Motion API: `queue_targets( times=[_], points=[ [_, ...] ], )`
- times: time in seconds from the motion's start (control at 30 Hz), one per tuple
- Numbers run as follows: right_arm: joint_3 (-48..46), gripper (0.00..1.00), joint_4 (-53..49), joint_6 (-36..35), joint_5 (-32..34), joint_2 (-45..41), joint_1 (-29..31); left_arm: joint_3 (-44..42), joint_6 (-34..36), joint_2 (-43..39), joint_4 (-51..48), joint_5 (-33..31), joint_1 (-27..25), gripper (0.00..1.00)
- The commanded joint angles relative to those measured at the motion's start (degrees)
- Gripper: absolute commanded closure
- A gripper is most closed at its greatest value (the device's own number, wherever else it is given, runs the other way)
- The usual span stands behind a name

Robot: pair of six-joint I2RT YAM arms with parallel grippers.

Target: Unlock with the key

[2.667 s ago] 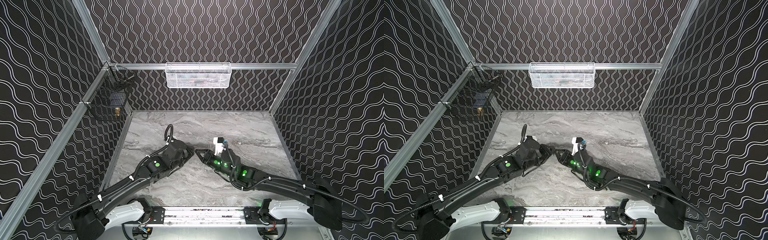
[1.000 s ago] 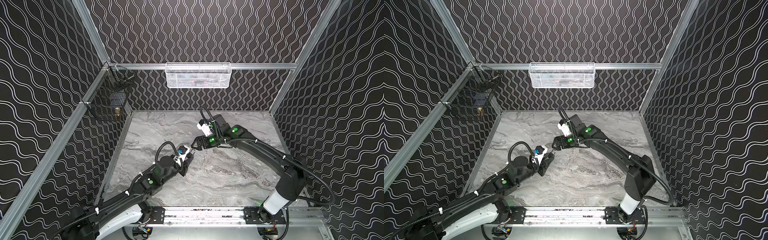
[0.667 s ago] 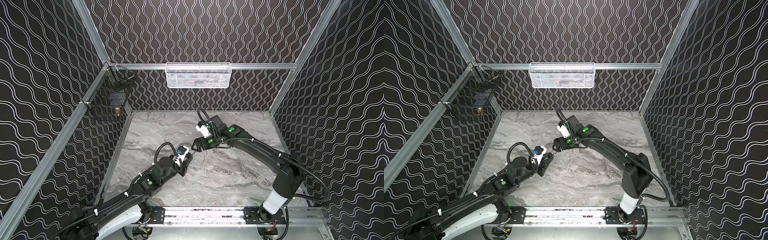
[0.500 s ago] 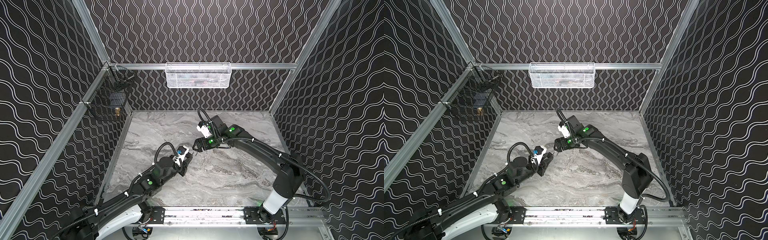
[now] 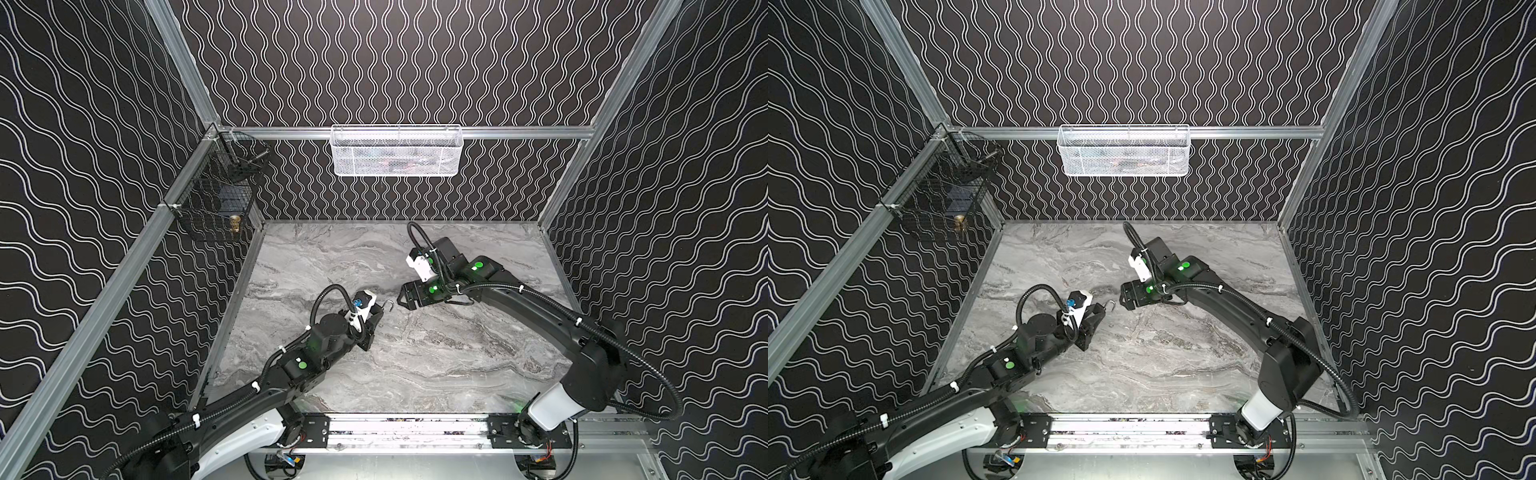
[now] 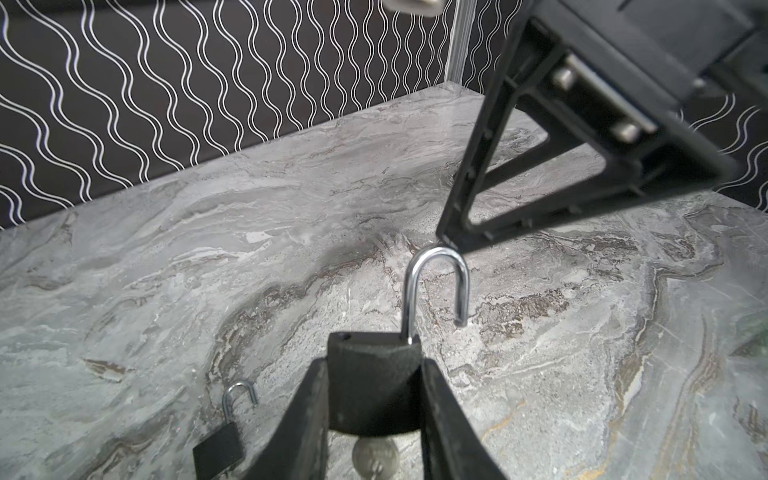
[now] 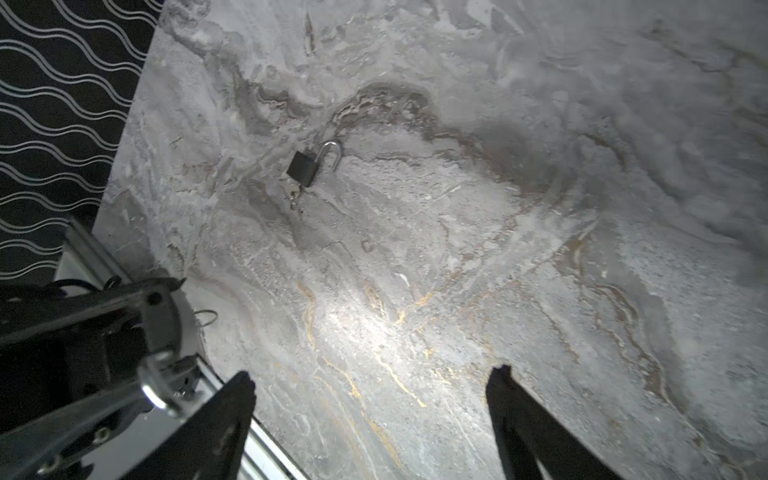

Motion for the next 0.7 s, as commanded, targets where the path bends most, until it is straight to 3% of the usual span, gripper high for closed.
queue_targets(
  times=[0.0, 0.17, 0.3, 0.67],
  points=[
    [-3.16, 0.1, 3.37, 2.94, 3.43, -3.33, -1.45, 2.85, -5.36, 1.32, -1.05, -4.66, 0.11, 1.0],
    [-11.87, 0.09, 11.55, 7.15, 5.93, -9.89, -4.18, 11.2, -15.36, 8.47, -13.76, -9.2, 0.04, 1.0],
    [-18.38, 0.09, 17.51, 10.49, 5.93, -14.02, -6.25, 17.16, -24.44, 15.49, -22.75, -9.28, -0.12, 1.0],
    [-28.52, 0.08, 26.41, 15.89, 4.52, -16.67, -8.62, 27.19, -32.75, 35.08, -30.39, -12.05, -0.74, 1.0]
  ],
)
